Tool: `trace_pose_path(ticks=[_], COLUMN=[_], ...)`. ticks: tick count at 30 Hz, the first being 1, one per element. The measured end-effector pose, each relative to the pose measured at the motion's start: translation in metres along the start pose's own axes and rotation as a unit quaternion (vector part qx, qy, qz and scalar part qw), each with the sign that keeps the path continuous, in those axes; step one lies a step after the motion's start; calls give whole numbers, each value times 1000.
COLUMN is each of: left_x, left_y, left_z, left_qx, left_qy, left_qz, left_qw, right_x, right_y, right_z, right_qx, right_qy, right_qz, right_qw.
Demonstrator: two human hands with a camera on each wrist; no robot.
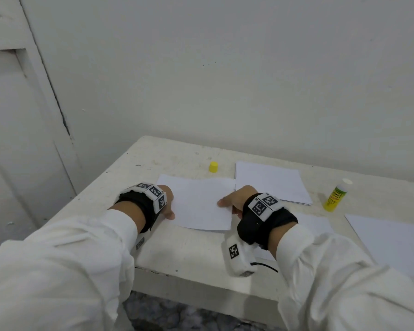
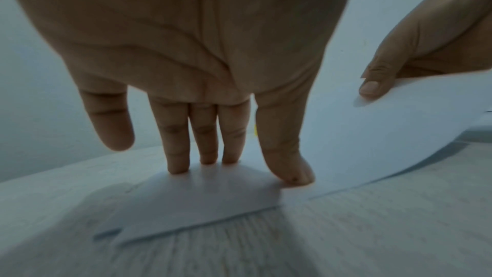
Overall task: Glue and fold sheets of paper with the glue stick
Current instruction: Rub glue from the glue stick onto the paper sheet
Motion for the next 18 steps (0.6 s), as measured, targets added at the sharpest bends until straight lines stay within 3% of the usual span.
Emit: trace_pose_path(ticks=[4, 8, 13, 18], left_x=[2, 3, 3, 9], left_y=[-1, -6, -26, -42], left_z=[0, -2, -9, -9], left_qx=[39, 103, 217, 304], left_qy=[3, 31, 72, 40], left_qz=[12, 34, 101, 85], left_qw=[999, 994, 968, 948], right_x=[11, 23, 43, 44], right_y=[1, -5, -13, -9], right_z=[-12, -26, -31, -25], right_qx=[-54, 52, 185, 98], right_qy=[-35, -42, -29, -48], right_qz=[4, 74, 164, 142], right_qw=[998, 995, 968, 984])
Point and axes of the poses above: each hand's wrist, its own x-axis away from the middle knuckle, its own z-axis out of the back of the hand, y = z × x, the point moved 2 cm from there along -x, towards the middle knuckle, and after that the axes turned 3 degrees about y, right-handed, at the moved point
